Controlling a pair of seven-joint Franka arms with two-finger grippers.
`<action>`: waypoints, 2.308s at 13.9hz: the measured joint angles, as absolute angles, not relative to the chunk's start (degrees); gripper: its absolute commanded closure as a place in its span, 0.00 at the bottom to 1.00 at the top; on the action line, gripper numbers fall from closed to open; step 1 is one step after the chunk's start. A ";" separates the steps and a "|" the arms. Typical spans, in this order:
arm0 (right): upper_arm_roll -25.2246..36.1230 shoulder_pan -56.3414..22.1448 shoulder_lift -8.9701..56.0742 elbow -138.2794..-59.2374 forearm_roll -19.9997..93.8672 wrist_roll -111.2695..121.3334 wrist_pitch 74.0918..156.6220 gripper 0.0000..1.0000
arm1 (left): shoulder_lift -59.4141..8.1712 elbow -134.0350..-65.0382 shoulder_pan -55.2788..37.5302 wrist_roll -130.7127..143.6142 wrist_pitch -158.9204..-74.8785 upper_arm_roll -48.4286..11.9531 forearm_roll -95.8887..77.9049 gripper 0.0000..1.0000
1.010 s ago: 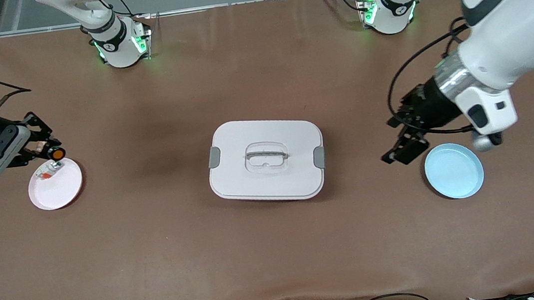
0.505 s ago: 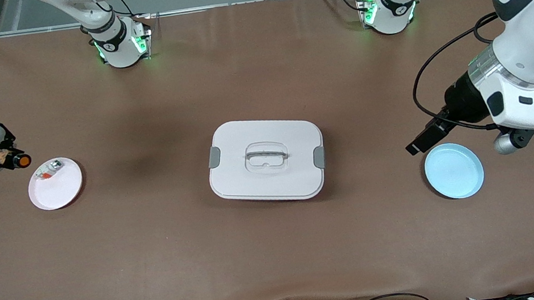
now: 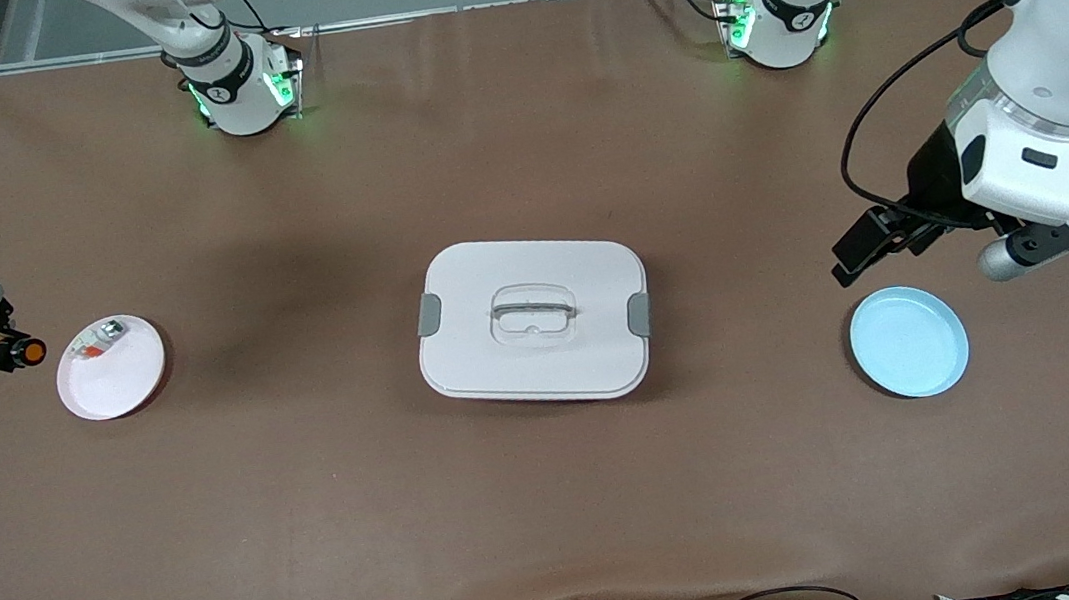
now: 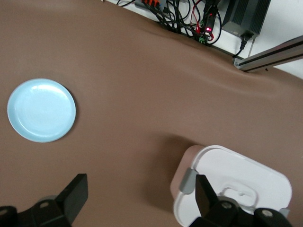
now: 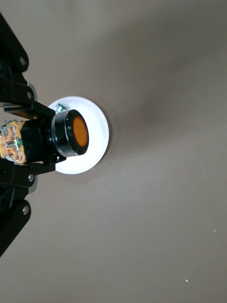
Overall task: Transfer orange switch to right arm and place
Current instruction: 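Lower the switch with the right gripper onto the white plate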
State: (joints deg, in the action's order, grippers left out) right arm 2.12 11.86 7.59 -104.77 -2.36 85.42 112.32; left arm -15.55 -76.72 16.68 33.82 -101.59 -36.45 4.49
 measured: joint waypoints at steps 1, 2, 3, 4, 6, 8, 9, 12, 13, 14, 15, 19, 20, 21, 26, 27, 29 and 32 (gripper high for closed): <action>2.11 12.33 8.11 -104.83 -2.38 86.97 113.21 1.00 | -15.55 -76.77 18.26 30.53 -101.57 -36.35 4.54 0.00; 2.12 12.80 8.46 -105.07 -2.51 88.51 113.83 1.00 | -15.56 -76.82 20.26 27.10 -101.56 -36.26 4.56 0.00; 2.12 13.29 8.60 -105.48 -2.76 90.32 114.29 1.00 | -15.59 -76.90 22.46 23.14 -101.55 -36.22 4.57 0.00; 2.12 13.69 8.61 -106.06 -3.15 91.86 115.03 1.00 | -15.62 -76.96 24.20 19.30 -101.53 -36.18 4.57 0.00; 2.12 14.52 8.62 -107.79 -3.59 94.02 117.57 1.00 | -15.68 -77.01 26.08 15.00 -101.52 -36.14 4.57 0.00; 2.12 15.24 8.62 -110.29 -3.66 95.12 120.40 1.00 | -15.68 -77.02 27.49 12.84 -101.51 -36.14 4.57 0.00; 2.12 15.49 8.62 -111.70 -3.77 95.32 122.10 1.00 | -15.70 -77.05 28.11 11.43 -101.50 -36.14 4.57 0.00; 2.12 15.86 8.62 -116.20 -4.76 96.41 128.62 1.00 | -15.89 -77.17 30.06 7.60 -101.48 -36.10 4.57 0.00; 2.12 15.91 8.62 -117.08 -4.83 96.76 129.91 1.00 | -15.93 -77.20 30.09 7.35 -101.47 -35.79 4.57 0.00; 2.12 16.00 8.62 -117.68 -4.87 97.15 130.81 1.00 | -15.94 -77.24 29.54 7.15 -101.46 -34.87 4.57 0.00; 2.13 16.11 8.62 -118.30 -4.88 97.45 131.90 1.00 | -15.93 -77.24 27.99 6.92 -101.46 -32.98 4.57 0.00; 2.12 16.48 8.64 -123.57 -5.53 98.44 138.89 1.00 | -15.84 -77.21 15.34 6.85 -101.46 -19.47 4.27 0.00; 2.12 16.63 8.66 -124.94 -5.75 98.87 140.45 1.00 | -15.83 -77.19 13.01 6.85 -101.45 -17.04 4.04 0.00; 2.12 16.77 8.74 -125.90 -5.83 99.80 141.30 1.00 | -15.79 -77.17 11.04 6.85 -101.34 -15.00 3.85 0.00; 2.12 18.68 11.31 -127.54 -5.89 102.16 145.98 1.00 | -14.85 -77.10 -0.90 6.85 -99.82 -1.44 0.17 0.00; 2.13 19.17 12.20 -128.01 -5.89 102.31 147.93 1.00 | -14.74 -77.10 -2.25 6.85 -99.65 0.12 -0.39 0.00; 2.12 20.07 14.27 -128.94 -5.91 102.41 151.66 1.00 | -14.66 -77.10 -2.73 6.85 -99.07 0.77 -0.84 0.00; 2.12 20.61 16.62 -129.08 -5.91 102.49 154.20 1.00 | -14.66 -77.11 -2.72 6.85 -98.88 0.95 -0.91 0.00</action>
State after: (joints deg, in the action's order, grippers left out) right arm 2.12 20.61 16.62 -129.08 -5.91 102.49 154.20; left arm -14.66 -77.11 -2.72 6.85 -98.88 0.95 -0.91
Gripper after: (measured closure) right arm 0.586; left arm 0.000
